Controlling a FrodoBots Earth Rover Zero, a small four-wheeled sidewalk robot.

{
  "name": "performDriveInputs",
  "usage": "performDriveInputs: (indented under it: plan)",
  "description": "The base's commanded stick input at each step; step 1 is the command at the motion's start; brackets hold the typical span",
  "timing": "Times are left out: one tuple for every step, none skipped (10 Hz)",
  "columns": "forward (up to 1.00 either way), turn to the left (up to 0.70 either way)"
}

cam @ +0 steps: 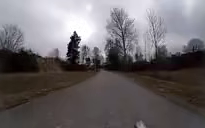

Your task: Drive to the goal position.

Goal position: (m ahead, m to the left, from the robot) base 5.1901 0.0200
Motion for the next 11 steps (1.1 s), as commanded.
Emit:
performDriveInputs:
  plan:
    - [0.7, -0.35]
    - [0.7, -0.35]
    - [0.7, -0.35]
    - [0.7, -0.35]
    - [0.7, -0.35]
    - [0.7, -0.35]
    - [0.7, -0.35]
    - [0.7, -0.35]
    - [0.7, -0.35]
    - [0.7, -0.32]
    - [0.7, -0.24]
